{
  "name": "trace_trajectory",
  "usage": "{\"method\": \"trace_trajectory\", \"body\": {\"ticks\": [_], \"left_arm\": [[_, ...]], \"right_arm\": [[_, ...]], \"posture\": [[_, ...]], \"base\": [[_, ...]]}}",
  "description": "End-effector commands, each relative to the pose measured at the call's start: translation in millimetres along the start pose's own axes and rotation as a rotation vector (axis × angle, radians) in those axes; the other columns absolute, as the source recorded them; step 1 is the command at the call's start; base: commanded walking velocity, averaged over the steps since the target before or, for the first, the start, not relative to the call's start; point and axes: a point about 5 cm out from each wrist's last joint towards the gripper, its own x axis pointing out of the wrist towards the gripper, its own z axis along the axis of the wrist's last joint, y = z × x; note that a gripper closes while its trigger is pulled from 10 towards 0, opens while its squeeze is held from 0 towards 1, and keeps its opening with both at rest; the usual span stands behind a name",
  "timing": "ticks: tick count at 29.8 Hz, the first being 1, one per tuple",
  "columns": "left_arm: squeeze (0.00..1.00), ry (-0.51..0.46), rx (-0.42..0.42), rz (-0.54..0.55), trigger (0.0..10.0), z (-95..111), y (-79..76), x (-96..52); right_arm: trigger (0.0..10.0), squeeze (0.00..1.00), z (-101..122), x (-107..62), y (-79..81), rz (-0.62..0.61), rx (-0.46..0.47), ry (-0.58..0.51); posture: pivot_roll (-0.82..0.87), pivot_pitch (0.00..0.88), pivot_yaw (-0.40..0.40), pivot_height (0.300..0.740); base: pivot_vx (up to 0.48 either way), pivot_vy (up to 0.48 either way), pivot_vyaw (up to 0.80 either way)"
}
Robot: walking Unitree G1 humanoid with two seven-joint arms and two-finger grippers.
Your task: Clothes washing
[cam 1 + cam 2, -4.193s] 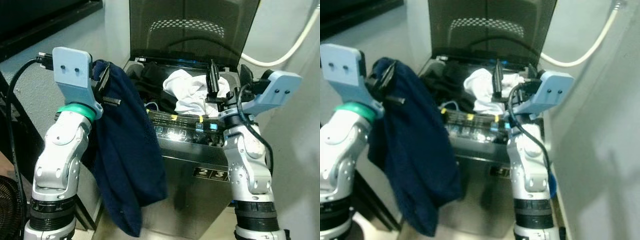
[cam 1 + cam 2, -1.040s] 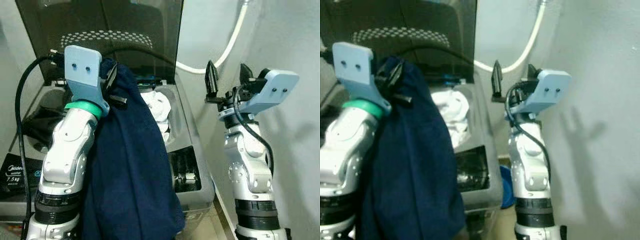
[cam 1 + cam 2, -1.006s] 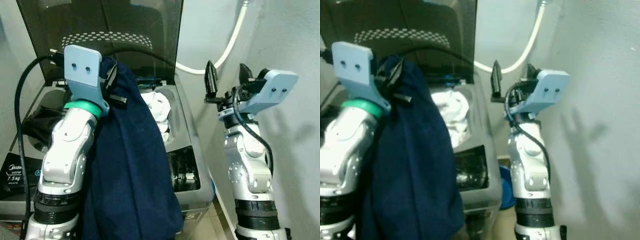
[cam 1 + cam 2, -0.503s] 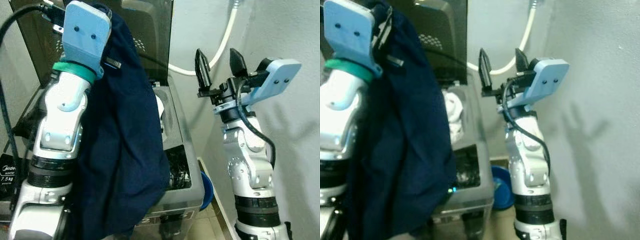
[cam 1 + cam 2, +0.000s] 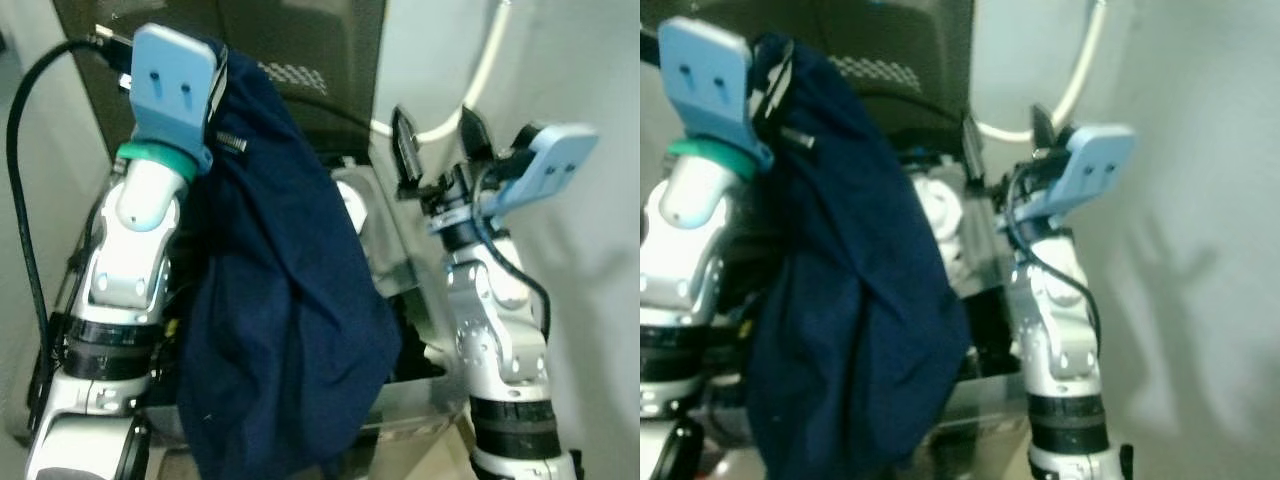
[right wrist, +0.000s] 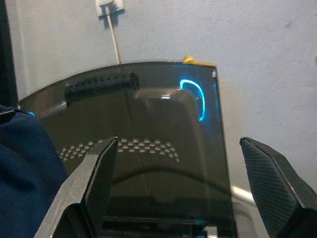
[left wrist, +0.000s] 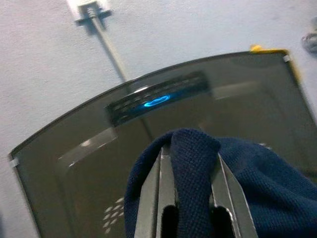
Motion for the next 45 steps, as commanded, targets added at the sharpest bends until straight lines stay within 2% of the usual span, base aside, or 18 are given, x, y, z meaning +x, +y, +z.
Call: {"method": "trace_trajectory", "body": {"ticks": [1, 21, 25, 29, 31, 32, 34, 37, 39, 40, 41, 42, 43, 44, 45], "left_arm": [[0.0, -0.017, 0.003, 0.006, 10.0, 4, 2.8, 0.5], [0.0, -0.001, -0.006, -0.031, 10.0, -2, -5.6, 0.8], [0.0, -0.034, 0.014, -0.061, 10.0, 2, -10.8, -0.5], [0.0, -0.075, 0.02, -0.103, 10.0, 7, -15.8, -1.6], [0.0, -0.087, -0.014, -0.135, 10.0, 10, -19.2, 4.5], [0.0, -0.087, -0.014, -0.135, 10.0, 10, -19.2, 4.5], [0.0, -0.103, -0.031, -0.144, 10.0, 12, -18.0, 17.1], [0.0, -0.112, -0.02, -0.142, 10.0, 13, -15.5, 24.5], [0.0, -0.133, 0.056, -0.125, 10.0, 13, -6.2, 44.2], [0.0, -0.133, 0.056, -0.125, 10.0, 13, -6.2, 44.2], [0.0, -0.201, 0.241, -0.094, 10.0, 23, -0.1, 58.7], [0.0, -0.201, 0.241, -0.094, 10.0, 23, -0.1, 58.7], [0.0, -0.28, 0.405, -0.077, 10.0, 34, 3.3, 67.6], [0.0, -0.28, 0.405, -0.077, 10.0, 34, 3.3, 67.6], [0.0, -0.357, 0.525, -0.079, 10.0, 46, 2.5, 74.0]], "right_arm": [[10.0, 0.0, 1, -0.9, -0.4, -0.004, 0.005, -0.001], [10.0, 0.0, -1, -2.3, -1.6, -0.006, -0.005, 0.007], [10.0, 0.0, 0, -1.3, -0.4, 0.014, -0.007, 0.009], [10.0, 0.0, 1, 0.7, 9.5, 0.084, 0.028, 0.017], [10.0, 0.0, 0, 0.8, 20.6, 0.179, 0.099, 0.041], [10.0, 0.0, 0, 0.8, 20.6, 0.179, 0.099, 0.041], [10.0, 0.0, -1, 0.9, 31.2, 0.269, 0.121, 0.058], [10.0, 0.0, 0, 1.5, 34.0, 0.288, 0.12, 0.057], [10.0, 0.0, 2, 4.7, 34.8, 0.286, 0.119, 0.038], [10.0, 0.0, 2, 4.7, 34.8, 0.286, 0.119, 0.038], [10.0, 0.0, 6, 6.5, 31.8, 0.263, 0.126, 0.015], [10.0, 0.0, 6, 6.5, 31.8, 0.263, 0.126, 0.015], [10.0, 0.0, 10, 7.7, 28.6, 0.24, 0.13, -0.008], [10.0, 0.0, 10, 7.7, 28.6, 0.24, 0.13, -0.008], [10.0, 0.0, 17, 9.5, 21.5, 0.171, 0.104, -0.052]], "posture": [[0.03, 0.03, 0.046, 0.728], [0.02, 0.029, 0.044, 0.728], [-0.02, 0.046, 0.024, 0.728], [-0.04, 0.048, 0.042, 0.728], [-0.05, 0.042, 0.056, 0.728], [-0.05, 0.042, 0.056, 0.728], [-0.04, 0.036, 0.06, 0.728], [-0.04, 0.036, 0.06, 0.728], [-0.02, 0.033, 0.062, 0.728], [-0.02, 0.033, 0.062, 0.728], [0.0, 0.045, 0.068, 0.728], [0.0, 0.045, 0.068, 0.728], [0.0, 0.054, 0.071, 0.728], [0.0, 0.054, 0.071, 0.728], [0.0, 0.069, 0.071, 0.728]], "base": [[0.0, 0.0, 0.0], [0.0, 0.0, 0.0], [0.0, 0.0, 0.0], [0.0, 0.0, 0.0], [0.0, 0.0, 0.0], [0.0, 0.0, 0.0], [0.0, 0.0, 0.0], [0.0, 0.0, 0.0], [0.0, 0.0, 0.0], [0.0, 0.0, 0.0], [0.0, 0.0, 0.0], [0.0, 0.0, 0.0], [0.0, 0.0, 0.0], [0.0, 0.0, 0.0], [0.0, 0.0, 0.0]]}}
